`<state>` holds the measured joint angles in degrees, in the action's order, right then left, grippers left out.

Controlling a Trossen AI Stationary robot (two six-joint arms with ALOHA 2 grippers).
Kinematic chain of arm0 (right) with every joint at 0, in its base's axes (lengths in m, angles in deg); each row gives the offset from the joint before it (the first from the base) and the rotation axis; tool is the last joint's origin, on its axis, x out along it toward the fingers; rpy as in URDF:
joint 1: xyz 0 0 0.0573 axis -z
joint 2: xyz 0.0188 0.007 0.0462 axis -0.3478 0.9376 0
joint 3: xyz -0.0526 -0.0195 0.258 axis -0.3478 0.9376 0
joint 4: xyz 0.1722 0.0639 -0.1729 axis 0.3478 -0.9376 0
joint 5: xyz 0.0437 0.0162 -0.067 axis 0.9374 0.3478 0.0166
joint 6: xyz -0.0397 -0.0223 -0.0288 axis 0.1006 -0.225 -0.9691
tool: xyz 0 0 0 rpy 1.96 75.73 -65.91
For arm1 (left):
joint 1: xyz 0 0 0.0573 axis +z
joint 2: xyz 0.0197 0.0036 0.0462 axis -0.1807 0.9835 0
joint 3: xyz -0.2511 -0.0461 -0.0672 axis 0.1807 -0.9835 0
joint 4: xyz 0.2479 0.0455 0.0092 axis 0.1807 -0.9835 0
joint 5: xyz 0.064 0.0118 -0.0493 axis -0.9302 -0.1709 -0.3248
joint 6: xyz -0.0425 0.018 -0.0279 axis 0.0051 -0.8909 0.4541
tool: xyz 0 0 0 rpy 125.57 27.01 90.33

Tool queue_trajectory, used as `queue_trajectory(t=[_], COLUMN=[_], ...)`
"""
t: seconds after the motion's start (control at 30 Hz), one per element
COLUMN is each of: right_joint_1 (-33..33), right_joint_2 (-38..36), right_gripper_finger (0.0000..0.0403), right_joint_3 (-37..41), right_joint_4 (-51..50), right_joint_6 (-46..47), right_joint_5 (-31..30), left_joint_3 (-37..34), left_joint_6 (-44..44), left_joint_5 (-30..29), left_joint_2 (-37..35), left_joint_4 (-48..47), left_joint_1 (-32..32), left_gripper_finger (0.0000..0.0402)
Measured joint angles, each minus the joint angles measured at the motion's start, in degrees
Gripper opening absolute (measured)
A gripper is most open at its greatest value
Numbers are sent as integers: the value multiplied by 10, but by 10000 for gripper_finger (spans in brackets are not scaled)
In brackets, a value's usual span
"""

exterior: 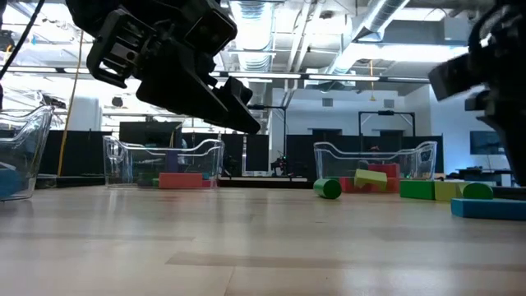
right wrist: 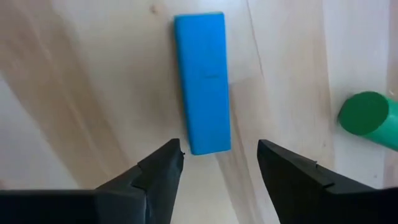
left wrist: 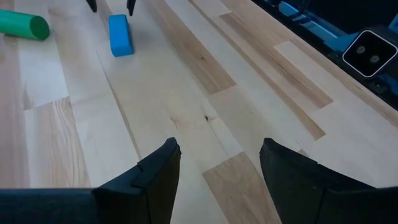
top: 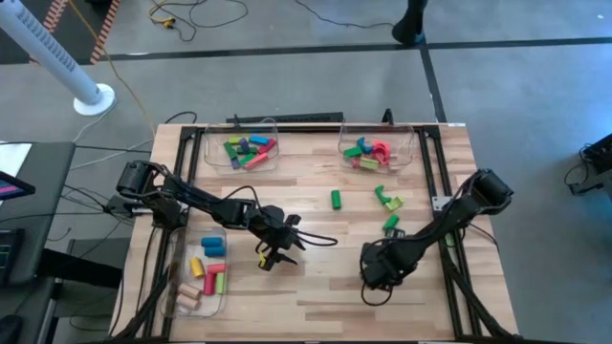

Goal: Sort blocks by size
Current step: Put the blue rectangular block into the top left transparent bin

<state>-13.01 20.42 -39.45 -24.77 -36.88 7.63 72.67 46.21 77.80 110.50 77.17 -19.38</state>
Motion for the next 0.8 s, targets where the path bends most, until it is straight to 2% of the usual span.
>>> queue_trajectory(t=[0.2,0.4,0.6,0.8], right_joint_1=[0,6,13,16], right_joint_2=[0,0,0,-3], right_gripper_finger=[229,222,211,172], right_joint_3=[18,45,56,70], right_joint_4=[8,77,105,133], right_joint_6=[4,4,-5,-5], right_joint_5=[-8,-9,2,22], left_joint_3=[0,0,0,0], left_joint_6=[0,-6,-6,-6], left_joint_5=[0,0,0,0], left_joint_2=[0,0,0,0], left_joint_4=[-1,-1,-1,-1], left_joint_1=[0,0,0,0], left_gripper_finger=[212,212,212,212])
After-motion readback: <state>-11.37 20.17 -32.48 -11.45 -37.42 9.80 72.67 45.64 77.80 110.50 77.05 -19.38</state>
